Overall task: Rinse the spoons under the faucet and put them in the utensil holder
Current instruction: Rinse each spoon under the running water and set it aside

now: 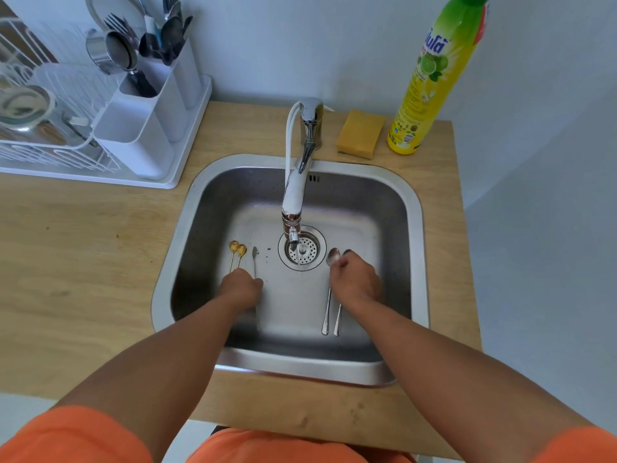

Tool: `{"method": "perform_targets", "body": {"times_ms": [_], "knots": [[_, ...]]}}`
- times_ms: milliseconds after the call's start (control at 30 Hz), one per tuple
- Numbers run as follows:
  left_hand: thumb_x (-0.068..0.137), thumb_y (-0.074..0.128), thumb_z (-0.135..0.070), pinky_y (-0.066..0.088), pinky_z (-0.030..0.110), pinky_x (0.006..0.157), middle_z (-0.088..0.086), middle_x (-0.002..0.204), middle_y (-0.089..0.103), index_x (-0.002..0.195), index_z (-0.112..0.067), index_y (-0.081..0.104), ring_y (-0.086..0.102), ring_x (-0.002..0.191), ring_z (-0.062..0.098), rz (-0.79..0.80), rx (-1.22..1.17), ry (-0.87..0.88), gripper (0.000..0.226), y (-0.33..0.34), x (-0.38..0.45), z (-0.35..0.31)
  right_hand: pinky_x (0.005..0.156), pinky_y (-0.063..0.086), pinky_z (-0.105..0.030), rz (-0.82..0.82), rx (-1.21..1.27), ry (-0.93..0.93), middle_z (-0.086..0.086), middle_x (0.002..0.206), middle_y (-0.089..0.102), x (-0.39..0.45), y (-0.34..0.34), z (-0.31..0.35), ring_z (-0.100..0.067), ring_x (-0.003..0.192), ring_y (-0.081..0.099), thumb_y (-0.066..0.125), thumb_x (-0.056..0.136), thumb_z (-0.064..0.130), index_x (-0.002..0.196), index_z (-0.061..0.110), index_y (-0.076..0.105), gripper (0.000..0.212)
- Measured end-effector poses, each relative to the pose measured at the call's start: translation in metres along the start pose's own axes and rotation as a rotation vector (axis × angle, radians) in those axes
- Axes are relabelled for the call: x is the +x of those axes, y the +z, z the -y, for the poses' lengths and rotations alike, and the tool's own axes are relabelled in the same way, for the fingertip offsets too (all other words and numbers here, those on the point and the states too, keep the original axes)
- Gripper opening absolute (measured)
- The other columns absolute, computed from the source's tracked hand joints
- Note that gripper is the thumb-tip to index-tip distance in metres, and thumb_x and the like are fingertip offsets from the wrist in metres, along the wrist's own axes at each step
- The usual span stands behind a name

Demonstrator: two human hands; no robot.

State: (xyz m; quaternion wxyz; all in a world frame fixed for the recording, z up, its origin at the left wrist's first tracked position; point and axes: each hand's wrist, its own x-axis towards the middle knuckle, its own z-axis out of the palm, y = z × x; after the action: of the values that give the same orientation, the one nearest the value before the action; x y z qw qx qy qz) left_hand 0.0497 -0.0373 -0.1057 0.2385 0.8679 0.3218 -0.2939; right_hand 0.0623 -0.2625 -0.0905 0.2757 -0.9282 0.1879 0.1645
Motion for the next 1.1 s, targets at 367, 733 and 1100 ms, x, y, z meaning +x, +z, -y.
{"method": "perform_targets", "body": {"times_ms": [367,733,1100], "knots": [[0.100,0.062,-0.030,0.036,0.021,0.045,0.002,0.070,0.058,0.092,-0.011,0.068,0.047,0.056,0.010,0.574,-0.588,0.015,0.022,-0.003,-0.048,-0.019,0.050,0.040,-0.026,0.516,0.419,0.045,-0.002,0.090,0.075,-0.005,0.007,0.045,-0.019,0.069,0.057,0.069,0.094,0.035,0.087,0.018,0.076,0.020],[0.103,0.055,-0.043,0.052,0.028,0.057,-0.002,0.107,0.077,0.113,-0.021,0.069,0.062,0.083,0.017,0.376,-0.640,0.115,0.029,-0.011,-0.041,-0.040,0.050,0.036,-0.022,0.438,0.403,0.013,-0.007,0.086,0.079,-0.009,0.000,0.038,-0.007,0.056,0.053,0.074,0.089,0.026,0.077,0.017,0.078,0.016],[0.091,0.075,-0.044,0.051,0.029,0.056,-0.001,0.079,0.080,0.091,-0.017,0.078,0.072,0.069,0.011,0.141,-0.876,0.029,0.027,0.015,-0.043,-0.062,0.060,0.046,-0.024,0.387,0.379,-0.088,0.005,0.066,0.073,-0.016,-0.003,0.026,-0.007,0.059,0.060,0.071,0.093,0.028,0.065,0.020,0.077,0.029]]}}
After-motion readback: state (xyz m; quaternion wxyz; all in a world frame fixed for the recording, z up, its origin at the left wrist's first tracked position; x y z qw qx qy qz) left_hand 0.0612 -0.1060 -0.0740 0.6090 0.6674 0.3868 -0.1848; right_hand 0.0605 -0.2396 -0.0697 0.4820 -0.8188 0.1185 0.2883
